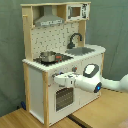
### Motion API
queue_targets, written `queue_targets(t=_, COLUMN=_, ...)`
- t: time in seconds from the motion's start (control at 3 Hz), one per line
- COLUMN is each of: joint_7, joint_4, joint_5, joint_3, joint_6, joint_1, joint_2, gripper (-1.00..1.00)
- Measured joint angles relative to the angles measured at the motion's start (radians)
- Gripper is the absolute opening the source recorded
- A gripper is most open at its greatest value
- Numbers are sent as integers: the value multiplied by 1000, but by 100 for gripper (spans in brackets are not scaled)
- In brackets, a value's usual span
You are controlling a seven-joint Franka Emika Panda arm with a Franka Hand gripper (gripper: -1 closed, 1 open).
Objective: Play with the kitchen
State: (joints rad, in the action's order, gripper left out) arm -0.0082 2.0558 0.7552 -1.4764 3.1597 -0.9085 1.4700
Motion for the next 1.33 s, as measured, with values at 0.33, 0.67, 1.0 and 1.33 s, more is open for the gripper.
queue_targets(t=0.33, joint_7=4, joint_4=-9, joint_5=-64, joint_3=63, joint_6=-40, joint_1=6, joint_2=-33, gripper=100)
queue_targets(t=0.67, joint_7=3, joint_4=-35, joint_5=-147, joint_3=63, joint_6=-85, joint_1=6, joint_2=-79, gripper=100)
queue_targets(t=1.0, joint_7=0, joint_4=-78, joint_5=-205, joint_3=62, joint_6=-140, joint_1=3, joint_2=-124, gripper=100)
queue_targets(t=1.33, joint_7=-6, joint_4=-134, joint_5=-256, joint_3=59, joint_6=-211, joint_1=-9, joint_2=-186, gripper=100)
